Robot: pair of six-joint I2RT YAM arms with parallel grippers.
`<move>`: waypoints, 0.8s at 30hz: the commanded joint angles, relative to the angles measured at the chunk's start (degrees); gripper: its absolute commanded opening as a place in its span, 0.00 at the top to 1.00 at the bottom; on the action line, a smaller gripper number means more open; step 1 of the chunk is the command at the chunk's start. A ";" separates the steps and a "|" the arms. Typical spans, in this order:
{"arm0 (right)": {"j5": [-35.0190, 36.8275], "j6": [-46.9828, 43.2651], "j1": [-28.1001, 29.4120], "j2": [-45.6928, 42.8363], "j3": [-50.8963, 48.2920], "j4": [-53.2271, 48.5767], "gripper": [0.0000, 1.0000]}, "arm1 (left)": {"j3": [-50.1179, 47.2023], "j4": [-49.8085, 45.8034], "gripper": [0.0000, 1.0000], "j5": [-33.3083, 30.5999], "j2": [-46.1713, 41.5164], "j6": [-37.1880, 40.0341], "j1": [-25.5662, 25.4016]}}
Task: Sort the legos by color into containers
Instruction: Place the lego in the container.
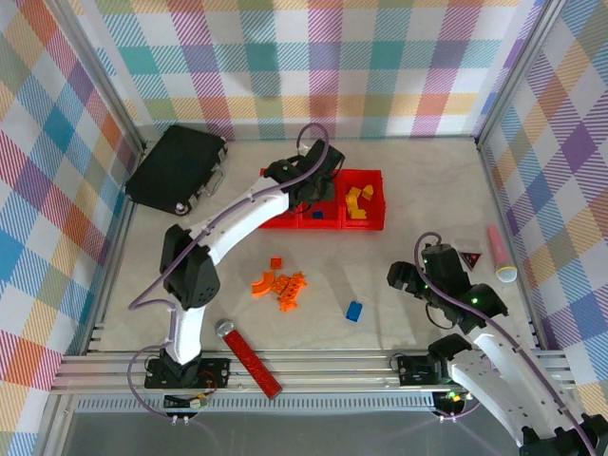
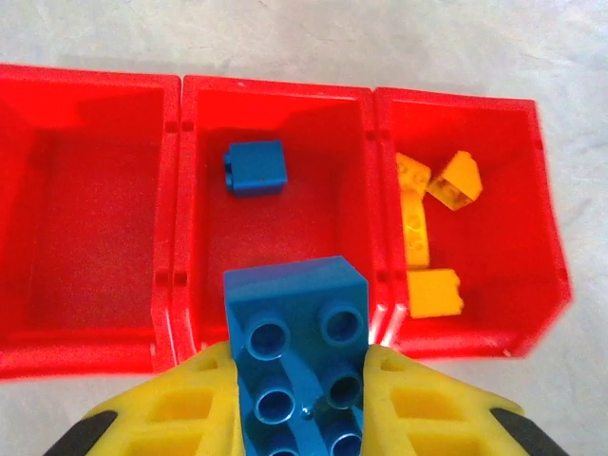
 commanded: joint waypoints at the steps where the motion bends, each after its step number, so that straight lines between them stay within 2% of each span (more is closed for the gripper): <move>1: 1.31 -1.38 -0.40 0.48 1.81 0.48 0.10 | 4.48 -1.68 0.94 4.52 5.36 4.56 1.77; 10: 1.31 -1.38 -0.40 1.71 1.68 0.19 0.10 | 13.12 -2.71 0.93 6.98 16.62 3.75 3.68; 16: 1.18 -1.80 -0.39 1.99 1.91 -0.51 0.10 | 13.79 -2.16 0.89 7.56 19.65 2.16 4.86; 20: 0.71 -1.72 -0.39 1.95 2.13 -0.69 0.10 | 14.22 -1.59 0.82 7.63 20.21 2.42 4.95; 24: 0.49 -1.63 -0.42 1.99 2.33 -1.03 0.10 | 14.31 -1.24 0.67 7.89 19.77 2.47 4.96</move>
